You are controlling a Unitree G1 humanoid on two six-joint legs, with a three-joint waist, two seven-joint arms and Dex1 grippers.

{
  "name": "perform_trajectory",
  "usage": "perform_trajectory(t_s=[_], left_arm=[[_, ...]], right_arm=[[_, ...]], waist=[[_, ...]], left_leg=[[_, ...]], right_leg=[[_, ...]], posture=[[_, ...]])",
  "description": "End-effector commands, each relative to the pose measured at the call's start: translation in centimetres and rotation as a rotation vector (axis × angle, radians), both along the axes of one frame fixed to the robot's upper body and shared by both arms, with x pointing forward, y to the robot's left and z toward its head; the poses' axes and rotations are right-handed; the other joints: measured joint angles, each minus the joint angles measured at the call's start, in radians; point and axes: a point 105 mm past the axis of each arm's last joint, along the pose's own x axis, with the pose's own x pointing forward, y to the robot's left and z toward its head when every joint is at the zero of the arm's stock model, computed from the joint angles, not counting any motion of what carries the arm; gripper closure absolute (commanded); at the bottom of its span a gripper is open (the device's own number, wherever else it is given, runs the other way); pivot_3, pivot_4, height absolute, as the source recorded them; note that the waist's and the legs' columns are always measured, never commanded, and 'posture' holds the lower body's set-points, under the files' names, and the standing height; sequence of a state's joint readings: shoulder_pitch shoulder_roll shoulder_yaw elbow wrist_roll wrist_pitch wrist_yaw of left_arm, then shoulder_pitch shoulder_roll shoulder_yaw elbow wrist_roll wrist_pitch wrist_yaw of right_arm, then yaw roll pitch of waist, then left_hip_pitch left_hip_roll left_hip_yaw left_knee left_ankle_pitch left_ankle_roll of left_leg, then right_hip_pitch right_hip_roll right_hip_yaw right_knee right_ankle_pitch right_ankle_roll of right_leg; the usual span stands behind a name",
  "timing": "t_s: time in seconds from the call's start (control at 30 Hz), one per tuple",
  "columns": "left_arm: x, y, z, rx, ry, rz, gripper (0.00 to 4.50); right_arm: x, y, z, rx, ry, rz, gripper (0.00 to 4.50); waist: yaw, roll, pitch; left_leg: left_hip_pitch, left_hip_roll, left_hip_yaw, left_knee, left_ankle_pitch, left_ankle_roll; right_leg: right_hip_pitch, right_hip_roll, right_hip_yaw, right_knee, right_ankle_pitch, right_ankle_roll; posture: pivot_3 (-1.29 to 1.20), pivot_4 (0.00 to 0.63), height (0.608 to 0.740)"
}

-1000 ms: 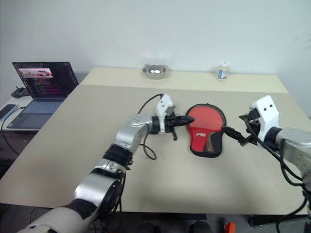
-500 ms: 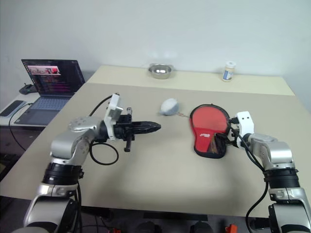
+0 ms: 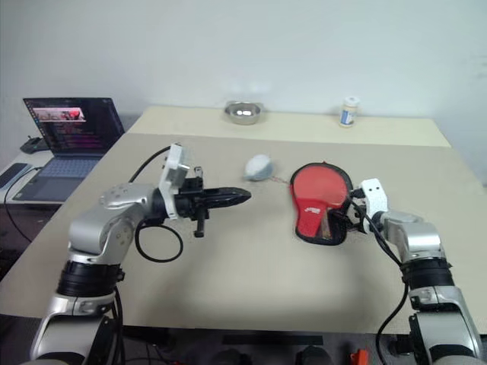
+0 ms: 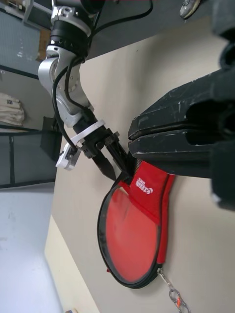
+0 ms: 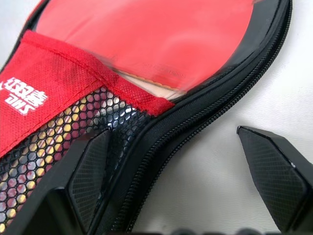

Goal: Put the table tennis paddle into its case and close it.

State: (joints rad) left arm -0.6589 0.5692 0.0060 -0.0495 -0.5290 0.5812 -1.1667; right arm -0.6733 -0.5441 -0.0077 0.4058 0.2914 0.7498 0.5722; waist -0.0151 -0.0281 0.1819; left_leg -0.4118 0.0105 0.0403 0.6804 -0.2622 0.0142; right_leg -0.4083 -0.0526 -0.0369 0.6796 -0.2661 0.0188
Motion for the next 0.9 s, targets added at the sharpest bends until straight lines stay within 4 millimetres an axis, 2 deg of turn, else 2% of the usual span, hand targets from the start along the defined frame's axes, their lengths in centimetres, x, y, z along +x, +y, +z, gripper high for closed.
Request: perform_trajectory(t_s=[0.03, 0.23, 0.33, 0.43, 0.47, 0.57, 0.63, 0.73, 0.8, 0.9], left_arm=[[-0.1, 0.1, 0.7, 0.012, -0.045, 0.002, 4.50], [-0.1, 0.4, 0.2, 0.025, -0.034, 0.010, 4.50], [-0.4, 0.9, -0.7, 0.047, -0.005, 0.010, 4.50], [-0.8, 1.8, -2.0, 0.100, 0.017, 0.004, 4.50], [-1.0, 2.0, -2.3, 0.112, 0.025, -0.008, 4.50], [-1.8, 2.4, -2.7, 0.140, 0.035, -0.043, 4.50], [-1.9, 2.6, -3.0, 0.161, 0.033, -0.055, 4.50], [-1.8, 2.3, -2.7, 0.151, 0.023, -0.062, 4.50], [-1.9, 1.8, -2.4, 0.131, 0.017, -0.075, 4.50], [-2.6, 1.1, -3.1, 0.145, 0.028, -0.121, 4.50]], right_arm=[[0.3, 1.1, -1.5, 0.016, 0.065, 0.022, 0.60], [0.6, 1.2, -2.3, 0.052, 0.114, 0.011, 2.49], [0.4, 2.4, -1.8, 0.084, 0.114, 0.058, 3.45], [0.1, 4.4, -0.6, 0.126, 0.091, 0.130, 4.34], [-0.1, 5.3, -0.1, 0.138, 0.081, 0.160, 4.48], [-0.9, 7.9, 1.2, 0.178, 0.056, 0.240, 4.48], [-1.9, 10.0, 2.2, 0.208, 0.026, 0.315, 4.48], [-3.9, 12.5, 2.6, 0.221, 0.016, 0.407, 4.48], [-4.8, 13.3, 2.5, 0.231, 0.022, 0.423, 4.48], [-6.1, 13.6, 1.5, 0.233, 0.051, 0.409, 4.48]], waist=[[-0.010, 0.000, 0.000], [-0.018, 0.000, 0.000], [-0.018, 0.000, 0.000], [-0.018, 0.000, 0.000], [-0.018, 0.000, 0.000], [-0.019, 0.000, 0.000], [-0.021, 0.000, 0.000], [-0.020, 0.001, 0.000], [-0.015, 0.001, 0.000], [-0.012, 0.001, 0.000]], left_leg=[[0.001, 0.000, 0.000, 0.000, 0.000, -0.001], [0.007, 0.001, 0.000, -0.001, 0.002, -0.001], [0.008, 0.001, 0.001, -0.001, 0.003, 0.000], [0.008, 0.001, 0.001, -0.002, 0.004, -0.001], [0.008, 0.001, 0.001, -0.002, 0.004, -0.001], [0.008, 0.002, 0.001, -0.004, 0.004, -0.002], [0.008, 0.002, 0.001, -0.006, 0.004, -0.002], [0.008, 0.003, 0.001, -0.009, 0.005, -0.002], [0.007, 0.002, 0.001, -0.011, 0.005, -0.003], [0.006, 0.000, 0.000, -0.012, 0.005, -0.004]], right_leg=[[0.000, 0.000, 0.000, 0.000, 0.000, 0.000], [0.005, 0.001, 0.001, 0.001, 0.001, -0.002], [0.005, 0.001, 0.002, 0.001, 0.001, -0.002], [0.005, 0.001, 0.002, 0.001, 0.001, -0.002], [0.005, 0.001, 0.002, 0.001, 0.001, -0.002], [0.004, 0.001, 0.002, 0.001, 0.001, -0.002], [0.003, 0.002, 0.002, 0.001, 0.001, -0.003], [0.002, 0.002, 0.002, 0.001, 0.001, -0.003], [0.001, 0.002, 0.001, 0.000, 0.000, -0.004], [0.001, 0.000, 0.001, -0.002, 0.000, -0.004]], posture=[[0.00, 0.150, 0.740], [0.00, 0.150, 0.740], [0.00, 0.150, 0.740], [0.00, 0.150, 0.740], [0.00, 0.150, 0.740], [0.00, 0.150, 0.740], [0.00, 0.150, 0.740], [0.00, 0.150, 0.740], [0.00, 0.150, 0.740], [0.00, 0.150, 0.740]])
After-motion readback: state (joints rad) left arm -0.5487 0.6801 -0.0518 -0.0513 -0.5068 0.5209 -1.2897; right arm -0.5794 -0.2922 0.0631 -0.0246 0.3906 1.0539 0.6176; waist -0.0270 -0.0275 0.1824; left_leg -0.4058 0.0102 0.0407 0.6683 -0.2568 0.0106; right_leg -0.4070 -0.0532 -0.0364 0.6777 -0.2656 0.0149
